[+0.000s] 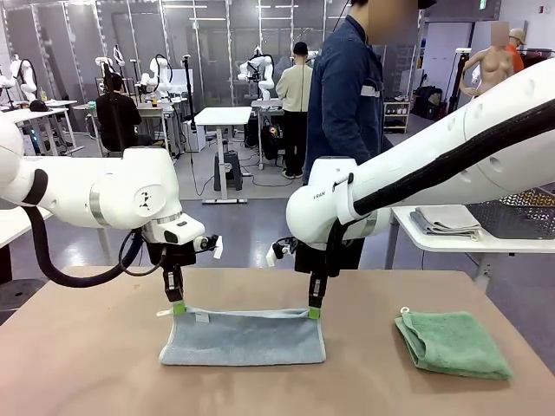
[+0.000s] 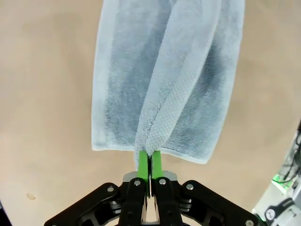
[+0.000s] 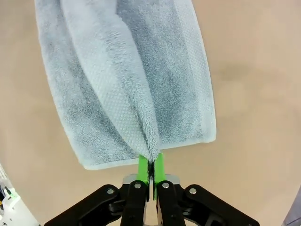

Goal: Fold the towels and place them in the basket.
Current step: When a person lays out a Towel with hook on the table, fold it in half twice.

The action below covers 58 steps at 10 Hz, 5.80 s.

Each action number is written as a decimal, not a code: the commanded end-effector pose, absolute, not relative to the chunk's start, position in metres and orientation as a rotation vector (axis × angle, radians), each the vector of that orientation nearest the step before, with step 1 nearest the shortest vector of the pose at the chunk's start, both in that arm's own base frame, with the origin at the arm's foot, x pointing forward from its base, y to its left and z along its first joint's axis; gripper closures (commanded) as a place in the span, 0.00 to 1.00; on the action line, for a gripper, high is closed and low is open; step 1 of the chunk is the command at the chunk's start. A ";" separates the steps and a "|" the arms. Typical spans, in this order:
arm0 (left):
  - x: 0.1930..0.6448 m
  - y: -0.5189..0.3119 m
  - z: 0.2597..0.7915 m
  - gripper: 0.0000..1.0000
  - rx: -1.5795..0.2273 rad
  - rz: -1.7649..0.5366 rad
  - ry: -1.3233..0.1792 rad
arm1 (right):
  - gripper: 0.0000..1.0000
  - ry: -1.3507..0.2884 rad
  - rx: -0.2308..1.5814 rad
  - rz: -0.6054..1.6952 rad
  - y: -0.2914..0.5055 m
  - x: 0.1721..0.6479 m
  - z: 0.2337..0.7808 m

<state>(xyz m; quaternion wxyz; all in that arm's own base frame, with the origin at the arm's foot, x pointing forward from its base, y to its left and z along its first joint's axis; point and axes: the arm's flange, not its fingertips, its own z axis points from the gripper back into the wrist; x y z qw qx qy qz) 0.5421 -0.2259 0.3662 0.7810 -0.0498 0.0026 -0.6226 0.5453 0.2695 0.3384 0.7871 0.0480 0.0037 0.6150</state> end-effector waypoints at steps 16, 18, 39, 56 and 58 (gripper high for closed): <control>0.512 -0.202 0.388 0.00 -0.122 -1.235 -0.114 | 0.03 -0.236 -0.015 1.047 0.260 0.523 0.356; 0.479 -0.197 0.415 0.00 -0.218 -1.173 -0.116 | 0.00 -0.233 0.048 0.857 0.258 0.496 0.379; 0.293 -0.091 0.733 0.00 -0.054 -0.705 -0.404 | 0.00 -0.150 0.052 0.023 0.261 0.511 0.309; 0.215 -0.052 0.792 0.00 -0.046 -0.634 -0.633 | 0.92 -0.069 0.054 0.042 0.277 0.512 0.284; 0.215 -0.052 0.792 0.00 -0.046 -0.634 -0.633 | 1.00 -0.064 0.066 0.045 0.277 0.512 0.282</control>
